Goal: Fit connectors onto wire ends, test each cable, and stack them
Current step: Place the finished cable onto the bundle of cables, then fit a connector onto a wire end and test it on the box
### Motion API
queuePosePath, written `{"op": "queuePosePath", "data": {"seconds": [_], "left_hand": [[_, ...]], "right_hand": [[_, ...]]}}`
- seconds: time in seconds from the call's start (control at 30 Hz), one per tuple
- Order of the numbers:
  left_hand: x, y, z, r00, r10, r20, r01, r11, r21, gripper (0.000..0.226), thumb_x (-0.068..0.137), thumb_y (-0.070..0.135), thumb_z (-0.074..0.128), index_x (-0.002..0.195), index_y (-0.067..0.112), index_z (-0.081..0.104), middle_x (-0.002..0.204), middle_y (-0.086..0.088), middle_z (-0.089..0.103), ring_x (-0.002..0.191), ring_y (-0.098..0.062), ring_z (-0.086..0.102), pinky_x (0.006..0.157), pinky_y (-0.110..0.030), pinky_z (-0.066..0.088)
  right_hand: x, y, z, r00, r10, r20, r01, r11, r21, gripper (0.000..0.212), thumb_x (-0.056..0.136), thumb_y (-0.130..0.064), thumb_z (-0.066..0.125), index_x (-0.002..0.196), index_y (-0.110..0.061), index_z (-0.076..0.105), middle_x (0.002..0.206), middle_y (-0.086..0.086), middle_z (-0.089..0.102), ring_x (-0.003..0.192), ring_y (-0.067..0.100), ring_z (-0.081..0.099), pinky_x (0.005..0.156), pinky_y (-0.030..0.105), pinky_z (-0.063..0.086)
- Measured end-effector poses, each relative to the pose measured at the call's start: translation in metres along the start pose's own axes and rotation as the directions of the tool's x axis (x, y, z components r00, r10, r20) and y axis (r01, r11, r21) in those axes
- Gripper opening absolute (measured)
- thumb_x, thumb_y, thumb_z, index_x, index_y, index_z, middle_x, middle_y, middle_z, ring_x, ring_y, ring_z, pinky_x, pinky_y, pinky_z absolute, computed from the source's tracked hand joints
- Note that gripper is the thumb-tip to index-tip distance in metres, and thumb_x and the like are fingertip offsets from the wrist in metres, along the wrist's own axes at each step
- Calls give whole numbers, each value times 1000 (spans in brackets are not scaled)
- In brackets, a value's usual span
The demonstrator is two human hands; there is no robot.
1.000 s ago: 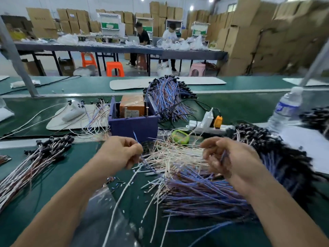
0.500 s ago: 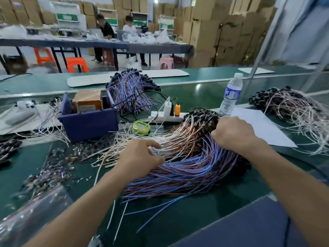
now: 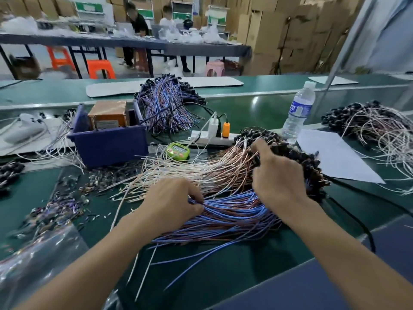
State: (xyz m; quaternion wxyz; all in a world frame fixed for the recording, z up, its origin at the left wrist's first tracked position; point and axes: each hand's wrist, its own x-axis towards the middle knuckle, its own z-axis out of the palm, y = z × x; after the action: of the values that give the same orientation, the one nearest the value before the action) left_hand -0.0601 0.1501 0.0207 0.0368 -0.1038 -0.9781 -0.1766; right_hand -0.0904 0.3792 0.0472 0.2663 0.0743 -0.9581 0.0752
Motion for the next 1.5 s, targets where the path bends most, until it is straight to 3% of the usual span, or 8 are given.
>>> {"op": "queuePosePath", "data": {"seconds": [0.37, 0.73, 0.8, 0.9, 0.97, 1.07, 1.33, 1.5], "left_hand": [[-24, -51, -18, 948, -270, -166, 182, 892, -414, 33, 78, 11, 73, 81, 42, 80, 66, 44, 61, 79, 26, 57, 65, 4, 38], [-114, -180, -67, 627, -668, -401, 472, 735, -486, 48, 82, 11, 72, 63, 55, 71, 66, 37, 66, 43, -8, 58, 39, -11, 38], [-134, -210, -78, 531, -712, -461, 584, 701, -410, 34, 83, 16, 74, 75, 49, 76, 82, 26, 74, 47, -10, 59, 49, -16, 46], [-160, -256, -94, 404, -721, -563, 734, 623, -271, 31, 80, 21, 77, 110, 30, 80, 124, -3, 73, 104, -26, 67, 96, -34, 52], [-170, -277, -100, 434, -745, -507, 797, 580, -171, 56, 81, 31, 80, 134, 18, 68, 145, -10, 59, 131, -32, 52, 113, -41, 40], [-180, -300, -100, 458, -828, -325, 839, 523, -151, 79, 84, 49, 77, 151, 18, 48, 151, -9, 51, 137, -31, 48, 114, -41, 38], [-156, -297, -74, 563, -743, -363, 747, 645, -163, 24, 87, 24, 69, 111, 19, 69, 102, -6, 64, 98, -30, 61, 85, -37, 44], [-143, -271, -61, 609, -698, -378, 609, 716, -340, 11, 87, 19, 70, 96, 25, 72, 92, 4, 68, 85, -21, 63, 67, -20, 32]], "right_hand": [[-28, -120, 55, 964, -189, 187, 25, 764, 645, 17, 85, -15, 69, 95, -28, 66, 61, -14, 55, 58, 7, 50, 60, 27, 35], [-15, -270, 72, 897, -367, 248, 68, 667, 742, 21, 87, -17, 63, 101, -28, 75, 86, -11, 75, 79, 11, 66, 76, 28, 52], [-12, -296, 74, 859, -423, 289, 77, 664, 744, 23, 90, -17, 62, 107, -27, 75, 96, -7, 76, 86, 12, 67, 84, 30, 55], [-8, -339, 80, 772, -514, 374, 86, 667, 740, 31, 94, -21, 60, 123, -28, 69, 111, 0, 72, 82, 13, 67, 82, 32, 56], [-5, -362, 86, 700, -566, 435, 98, 680, 727, 38, 96, -22, 58, 132, -30, 62, 115, 3, 68, 71, 10, 64, 76, 30, 54], [3, -408, 96, 604, -614, 508, 120, 700, 704, 53, 94, -15, 52, 143, -33, 51, 136, 6, 55, 103, 24, 64, 95, 37, 52], [23, -475, 122, 359, -845, 397, 585, 535, 610, 77, 89, -9, 54, 159, -24, 26, 168, 8, 19, 156, 28, 9, 127, 43, 13], [28, -451, 137, 333, -858, 391, 744, 494, 451, 46, 90, -21, 49, 135, -27, 55, 146, 0, 48, 144, 31, 31, 116, 45, 32]]}}
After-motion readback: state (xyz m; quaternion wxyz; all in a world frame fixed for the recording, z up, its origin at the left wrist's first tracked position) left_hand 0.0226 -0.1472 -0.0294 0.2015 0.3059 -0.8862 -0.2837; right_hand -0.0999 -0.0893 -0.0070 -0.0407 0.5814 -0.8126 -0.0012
